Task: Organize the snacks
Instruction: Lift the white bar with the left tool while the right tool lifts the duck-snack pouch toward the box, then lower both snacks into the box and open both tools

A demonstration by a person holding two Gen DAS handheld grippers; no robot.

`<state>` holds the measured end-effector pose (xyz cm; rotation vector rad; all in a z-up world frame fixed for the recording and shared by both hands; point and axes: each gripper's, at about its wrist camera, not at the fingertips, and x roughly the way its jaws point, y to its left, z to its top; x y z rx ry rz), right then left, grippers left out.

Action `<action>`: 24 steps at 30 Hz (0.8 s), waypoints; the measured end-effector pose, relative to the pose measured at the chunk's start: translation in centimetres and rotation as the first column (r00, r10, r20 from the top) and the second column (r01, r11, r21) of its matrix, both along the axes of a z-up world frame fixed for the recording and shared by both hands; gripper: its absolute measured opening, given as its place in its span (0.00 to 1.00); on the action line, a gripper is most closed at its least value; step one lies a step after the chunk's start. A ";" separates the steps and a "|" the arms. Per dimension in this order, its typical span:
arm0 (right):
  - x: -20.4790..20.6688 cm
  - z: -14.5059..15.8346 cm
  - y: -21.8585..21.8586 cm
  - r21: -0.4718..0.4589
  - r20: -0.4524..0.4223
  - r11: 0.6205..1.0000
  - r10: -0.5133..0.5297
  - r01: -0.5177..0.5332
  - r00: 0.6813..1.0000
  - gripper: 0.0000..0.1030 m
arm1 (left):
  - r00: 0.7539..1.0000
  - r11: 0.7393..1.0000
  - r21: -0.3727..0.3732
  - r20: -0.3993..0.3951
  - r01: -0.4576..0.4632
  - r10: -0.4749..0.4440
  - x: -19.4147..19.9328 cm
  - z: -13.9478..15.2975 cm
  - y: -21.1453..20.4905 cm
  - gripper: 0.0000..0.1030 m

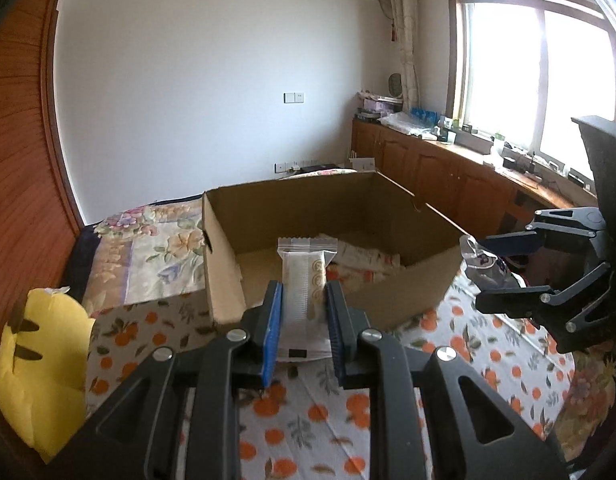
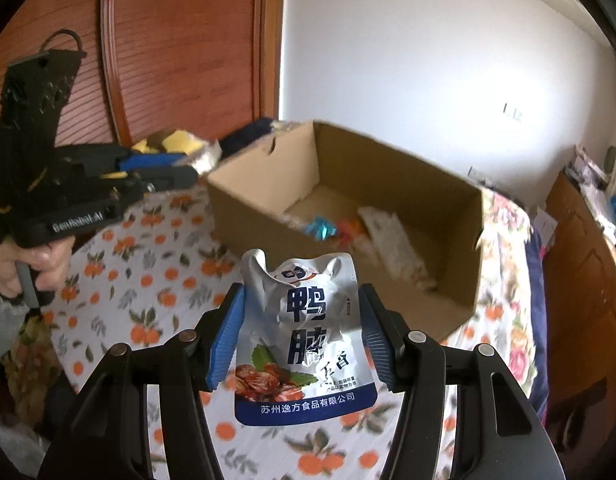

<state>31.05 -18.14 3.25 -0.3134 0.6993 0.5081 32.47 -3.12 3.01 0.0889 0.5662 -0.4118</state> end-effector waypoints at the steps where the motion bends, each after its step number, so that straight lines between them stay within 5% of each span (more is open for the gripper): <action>1: 0.8 0.3 0.1 0.003 0.009 1.000 -0.003 0.003 1.000 0.56 | 1.000 1.000 -0.001 0.000 0.000 0.000 0.5 0.0 -0.1 0.19; 13: 9.3 -0.2 0.7 0.038 0.035 0.999 -0.032 0.031 0.999 0.56 | 1.000 1.000 0.000 -0.018 -0.003 0.003 7.7 -1.4 -1.8 0.19; 24: 14.3 -5.0 -2.2 0.103 -0.058 0.986 -0.127 0.132 0.990 0.57 | 0.998 0.999 0.031 -0.070 -0.006 0.008 10.1 -4.5 -3.8 0.23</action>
